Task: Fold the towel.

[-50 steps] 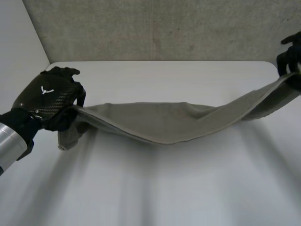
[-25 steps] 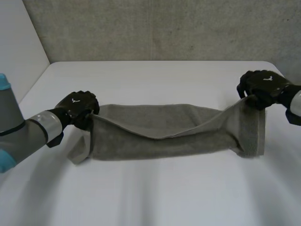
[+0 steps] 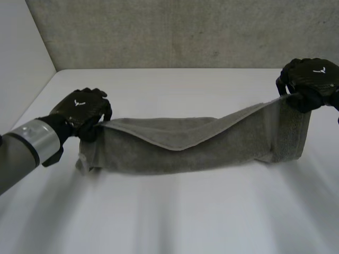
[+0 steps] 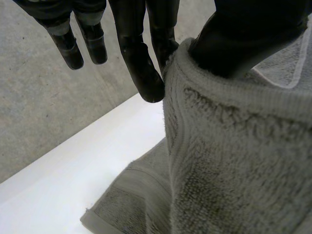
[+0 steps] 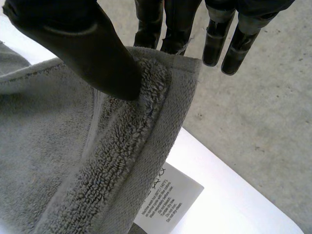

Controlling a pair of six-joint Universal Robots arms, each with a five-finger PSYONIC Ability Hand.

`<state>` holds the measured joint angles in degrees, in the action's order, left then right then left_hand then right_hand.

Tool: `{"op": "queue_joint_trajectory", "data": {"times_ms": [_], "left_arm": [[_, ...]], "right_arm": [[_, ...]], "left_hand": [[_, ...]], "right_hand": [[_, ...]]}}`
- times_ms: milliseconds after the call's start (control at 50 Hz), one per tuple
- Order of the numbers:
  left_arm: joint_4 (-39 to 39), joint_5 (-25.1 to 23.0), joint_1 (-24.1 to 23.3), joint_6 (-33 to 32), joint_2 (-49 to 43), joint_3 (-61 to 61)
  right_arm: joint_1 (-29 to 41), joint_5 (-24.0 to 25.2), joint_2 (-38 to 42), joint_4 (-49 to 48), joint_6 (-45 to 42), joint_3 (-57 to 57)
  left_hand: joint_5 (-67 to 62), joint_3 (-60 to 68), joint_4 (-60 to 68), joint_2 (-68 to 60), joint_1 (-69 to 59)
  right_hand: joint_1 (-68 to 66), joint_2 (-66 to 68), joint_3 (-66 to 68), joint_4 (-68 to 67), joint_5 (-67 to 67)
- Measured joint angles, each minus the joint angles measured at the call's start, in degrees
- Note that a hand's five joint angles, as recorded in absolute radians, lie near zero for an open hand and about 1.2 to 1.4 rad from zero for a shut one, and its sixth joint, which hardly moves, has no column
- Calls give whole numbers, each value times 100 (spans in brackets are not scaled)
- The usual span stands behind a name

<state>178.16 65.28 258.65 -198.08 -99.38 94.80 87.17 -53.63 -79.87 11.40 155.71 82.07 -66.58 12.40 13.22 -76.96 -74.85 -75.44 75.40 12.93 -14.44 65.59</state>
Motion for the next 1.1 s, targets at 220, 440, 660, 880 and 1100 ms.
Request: {"op": "queue_joint_trajectory", "data": {"times_ms": [220,440,660,880,1100], "left_arm": [[600,498,22,-30,-448,635],[960,1654,-125,28,-845,720],[1219,2932,-619,53,-751,817],[1180,3303,-739,45,-291,1019],[1149,3268,-689,27,86,1425]], "right_arm": [[-396,38,-265,-674,-144,1112],[-491,43,-226,-1146,-134,1530],[-511,43,-202,-1140,-134,1645],[-773,4,-217,-1255,-64,1604],[-900,-28,-230,-1264,-30,1583]], "left_hand": [[0,0,0,0,0],[2019,0,0,2088,1868],[4196,0,0,4053,3829],[4199,0,0,4059,3829],[3807,0,0,3782,3568]], "right_hand": [[0,0,0,0,0],[0,0,0,0,0],[0,0,0,0,0],[0,0,0,0,0],[0,48,0,0,0]]}}
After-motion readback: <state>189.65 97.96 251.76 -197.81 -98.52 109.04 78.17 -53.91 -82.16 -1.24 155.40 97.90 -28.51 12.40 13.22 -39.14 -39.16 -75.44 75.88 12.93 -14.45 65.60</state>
